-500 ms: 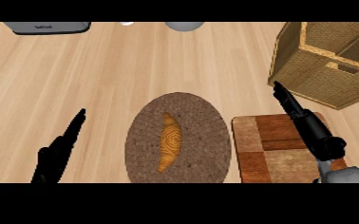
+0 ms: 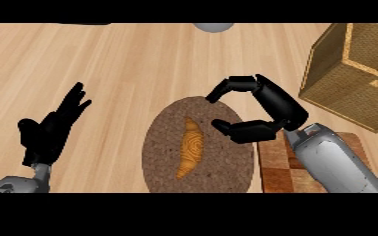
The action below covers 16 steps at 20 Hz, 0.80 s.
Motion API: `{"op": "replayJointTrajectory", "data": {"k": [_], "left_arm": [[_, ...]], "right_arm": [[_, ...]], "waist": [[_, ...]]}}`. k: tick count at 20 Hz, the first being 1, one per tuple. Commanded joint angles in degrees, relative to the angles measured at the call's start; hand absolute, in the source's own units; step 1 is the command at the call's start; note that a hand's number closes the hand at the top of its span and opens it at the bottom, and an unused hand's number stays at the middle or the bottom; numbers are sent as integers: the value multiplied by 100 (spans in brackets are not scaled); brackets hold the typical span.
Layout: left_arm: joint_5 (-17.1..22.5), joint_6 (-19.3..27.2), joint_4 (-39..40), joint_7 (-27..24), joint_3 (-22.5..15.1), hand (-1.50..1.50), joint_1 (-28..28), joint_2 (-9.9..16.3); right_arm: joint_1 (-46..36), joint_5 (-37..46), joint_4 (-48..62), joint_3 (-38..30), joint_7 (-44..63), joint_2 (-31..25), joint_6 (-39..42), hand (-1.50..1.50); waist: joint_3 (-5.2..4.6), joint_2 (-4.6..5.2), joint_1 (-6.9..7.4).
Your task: Pick the croissant from the placemat and place it in the basket
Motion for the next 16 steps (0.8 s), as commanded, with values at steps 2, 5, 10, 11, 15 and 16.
{"op": "replayJointTrajectory", "data": {"k": [2, 5, 10, 11, 15, 16], "left_arm": [[193, -25, 228, 407, 197, 0, -527, -11], [292, -43, 265, 664, 311, 0, -636, 45], [288, -23, 518, 964, 315, 0, -1209, -60], [306, -26, 620, 729, 399, 0, -948, -93], [234, -3, 535, 793, 383, 0, -905, -1], [269, 4, 480, 772, 326, 0, -797, -105]], "right_arm": [[-743, 1748, 94, 1598, 339, 1248, -805, -150], [-1020, 2428, 522, 2094, 1084, 2210, -1717, -150], [-2249, 1924, 598, 2458, 3462, 2254, -1931, -150], [-2398, 1908, 278, 2446, 4093, 2258, -1508, -150], [-3582, 2204, 945, 2156, 5461, 2267, -544, -150], [-3903, 2433, 1122, 2164, 5686, 2209, -245, -150]], "waist": [[-17, 8, -74], [-9, -24, -152], [-17, -30, -168], [-18, -65, -262], [-30, -119, -272], [-38, -159, -274]]}}
